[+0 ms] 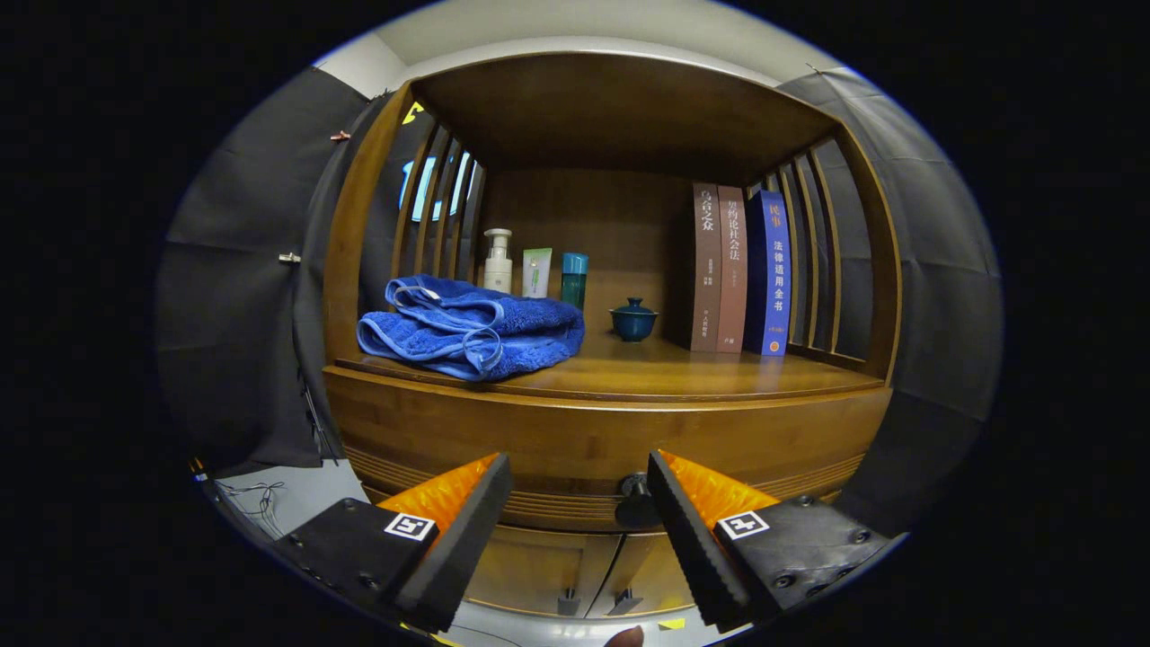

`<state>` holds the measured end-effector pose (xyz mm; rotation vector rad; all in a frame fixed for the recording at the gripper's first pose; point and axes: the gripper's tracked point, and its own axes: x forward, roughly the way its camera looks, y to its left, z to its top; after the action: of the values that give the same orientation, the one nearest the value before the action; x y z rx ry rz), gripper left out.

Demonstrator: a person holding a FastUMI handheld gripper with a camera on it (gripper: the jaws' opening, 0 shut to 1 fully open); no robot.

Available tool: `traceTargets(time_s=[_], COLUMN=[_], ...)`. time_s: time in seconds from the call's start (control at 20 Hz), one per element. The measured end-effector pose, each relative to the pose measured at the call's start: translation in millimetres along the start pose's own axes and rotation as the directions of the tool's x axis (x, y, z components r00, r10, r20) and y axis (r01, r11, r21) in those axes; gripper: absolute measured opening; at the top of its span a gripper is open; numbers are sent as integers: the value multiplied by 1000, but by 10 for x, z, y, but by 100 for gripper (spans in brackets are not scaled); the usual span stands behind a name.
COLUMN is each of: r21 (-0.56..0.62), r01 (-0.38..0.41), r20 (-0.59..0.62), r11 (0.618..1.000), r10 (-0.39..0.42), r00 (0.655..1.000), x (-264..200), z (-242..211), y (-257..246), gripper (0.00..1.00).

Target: Pull open the drawer, take out the items inside it, and place them on the countertop above the cabinet.

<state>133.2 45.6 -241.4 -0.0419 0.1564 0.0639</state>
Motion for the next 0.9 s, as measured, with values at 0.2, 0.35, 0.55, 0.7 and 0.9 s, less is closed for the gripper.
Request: traceTargets(time_s=[0.2, 0.35, 0.55, 0.7, 0.9], r21=[-7, 19, 38, 71, 78], r01=[7, 47, 88, 77, 30], r20=[3, -16, -55, -83, -129], r11=[1000, 999, 995, 994, 996], r10=[-7, -46, -86, -71, -19], r00=[1000, 999, 995, 994, 991], x=[119, 160, 226, 317, 320], z=[-40, -154, -342, -406, -491], y=[-24, -182, -441, -508, -439], gripper=[97, 96, 96, 87, 50])
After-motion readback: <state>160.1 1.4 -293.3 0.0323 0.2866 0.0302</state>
